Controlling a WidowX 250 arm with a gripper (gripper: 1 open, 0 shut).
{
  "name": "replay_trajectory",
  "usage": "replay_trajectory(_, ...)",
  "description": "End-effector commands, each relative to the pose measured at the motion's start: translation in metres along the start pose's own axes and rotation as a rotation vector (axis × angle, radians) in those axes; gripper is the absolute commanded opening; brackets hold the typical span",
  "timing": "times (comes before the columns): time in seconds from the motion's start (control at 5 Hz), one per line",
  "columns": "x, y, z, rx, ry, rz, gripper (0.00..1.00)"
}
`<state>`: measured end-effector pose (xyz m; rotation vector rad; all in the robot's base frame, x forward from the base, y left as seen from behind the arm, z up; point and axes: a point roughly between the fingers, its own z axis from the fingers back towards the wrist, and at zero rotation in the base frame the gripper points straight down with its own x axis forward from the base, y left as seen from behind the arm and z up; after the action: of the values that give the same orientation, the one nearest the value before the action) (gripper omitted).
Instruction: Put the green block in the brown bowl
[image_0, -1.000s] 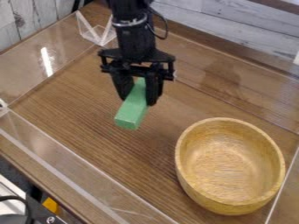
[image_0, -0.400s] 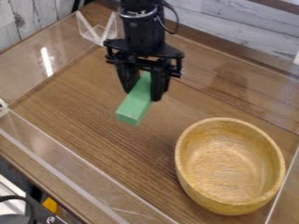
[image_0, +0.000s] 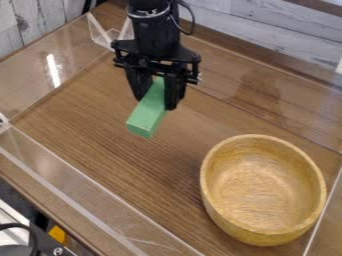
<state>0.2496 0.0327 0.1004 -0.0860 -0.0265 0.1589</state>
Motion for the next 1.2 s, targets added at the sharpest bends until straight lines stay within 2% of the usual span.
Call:
replay_trajectory(0.0, 0.012, -0.002, 0.01, 0.01, -0.05, -0.003, 0.0)
replay_trajectory(0.4, 0.009, -0.016, -0.01, 0.019, -0.045, 0.004, 0.0)
replay_trajectory(0.6, -0.003, -0.046, -0.014, 0.002, -0.032, -0.006, 0.0)
replay_trajectory(0.8, -0.011, -0.087, -0.024, -0.005, -0.034, -0.003, 0.0)
replay_trajectory(1.0, -0.013, -0.1, -0.031, -0.007, -0.032, -0.061, 0.0)
